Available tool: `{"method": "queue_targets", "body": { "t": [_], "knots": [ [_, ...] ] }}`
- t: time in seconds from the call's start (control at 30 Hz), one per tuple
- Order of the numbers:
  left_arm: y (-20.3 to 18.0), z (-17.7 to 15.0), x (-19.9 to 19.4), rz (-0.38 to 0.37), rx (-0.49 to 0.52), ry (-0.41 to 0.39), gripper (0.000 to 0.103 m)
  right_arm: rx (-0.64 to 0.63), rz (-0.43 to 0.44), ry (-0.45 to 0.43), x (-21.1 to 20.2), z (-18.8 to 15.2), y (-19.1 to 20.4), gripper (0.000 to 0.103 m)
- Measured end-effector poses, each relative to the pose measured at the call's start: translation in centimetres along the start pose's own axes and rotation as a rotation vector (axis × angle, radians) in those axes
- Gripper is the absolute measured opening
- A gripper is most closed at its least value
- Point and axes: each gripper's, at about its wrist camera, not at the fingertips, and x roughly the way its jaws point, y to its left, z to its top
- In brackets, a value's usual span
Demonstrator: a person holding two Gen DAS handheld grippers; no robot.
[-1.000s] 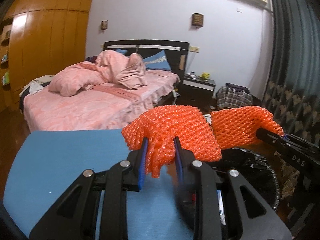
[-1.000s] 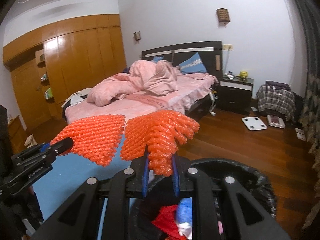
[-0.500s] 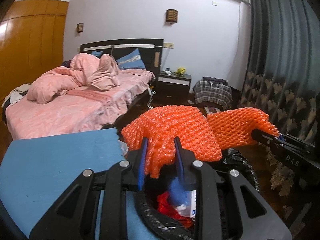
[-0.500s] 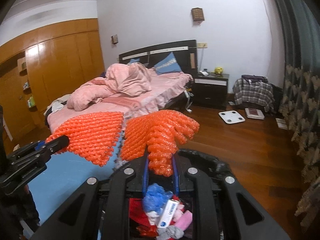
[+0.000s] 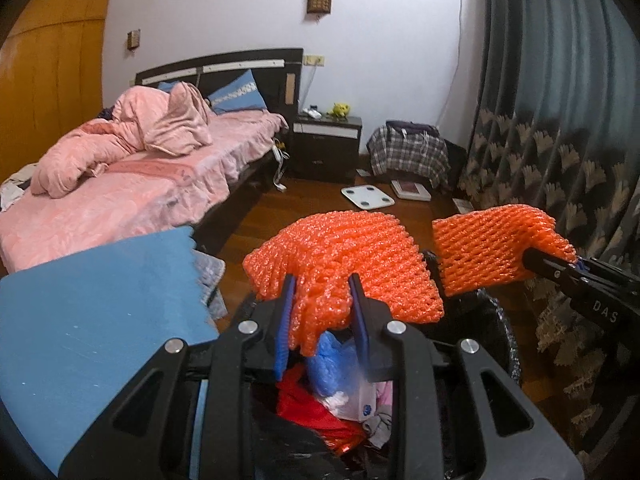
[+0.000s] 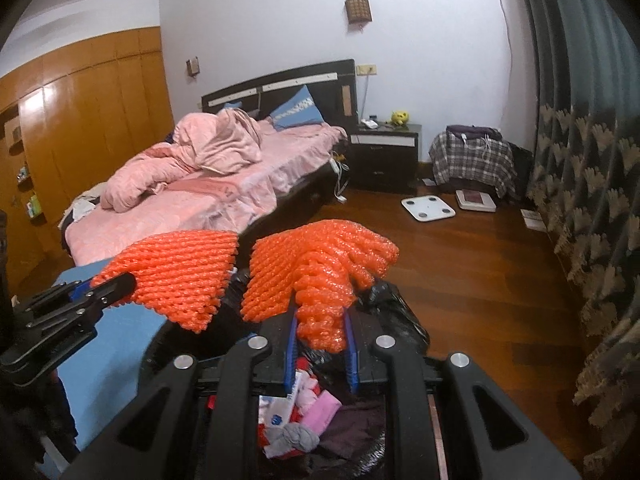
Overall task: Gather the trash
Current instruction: 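Carry both orange foam nets over the black bin and open both tools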
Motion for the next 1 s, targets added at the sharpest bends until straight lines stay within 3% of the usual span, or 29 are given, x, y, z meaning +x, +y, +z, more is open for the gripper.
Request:
{"method": "queue_targets", "body": {
  "t": [0.5, 0.57, 0.67, 0.73, 0.87, 0.93, 0.97, 1.0],
  "knots": [
    [-1.1, -1.7, 5.4, -0.043, 0.011, 0.09, 0.027, 0.029, -0.029, 0.098, 3.8, -2.4, -1.9, 0.019],
    [-0.8, -1.8, 5.6, -0.052, 0.001, 0.089, 0.034, 0.026, -0.026, 0.104, 4.2, -2.5, -1.9, 0.02],
    [-0.5, -1.7, 5.6, -0.062, -0.006, 0.077, 0.054, 0.009, -0.028, 0.11, 4.5, -2.5, -1.6, 0.031],
    [-0.2, -1.6, 5.5, -0.072, -0.013, 0.076, 0.059, -0.004, -0.033, 0.114, 4.6, -2.6, -1.5, 0.035],
    [0.4, -1.3, 5.0, -0.076, -0.027, 0.068, 0.07, -0.004, -0.039, 0.121, 4.6, -2.6, -1.7, 0.052],
    [0.9, -1.2, 4.3, -0.072, -0.035, 0.057, 0.074, -0.007, -0.041, 0.12, 4.5, -2.6, -1.8, 0.063],
    [1.1, -1.1, 3.8, -0.07, -0.038, 0.049, 0.077, -0.007, -0.04, 0.117, 4.3, -2.5, -1.8, 0.074],
    [1.2, -0.9, 3.4, -0.067, -0.038, 0.041, 0.079, -0.006, -0.038, 0.113, 4.1, -2.5, -1.8, 0.08]
  ]
}}
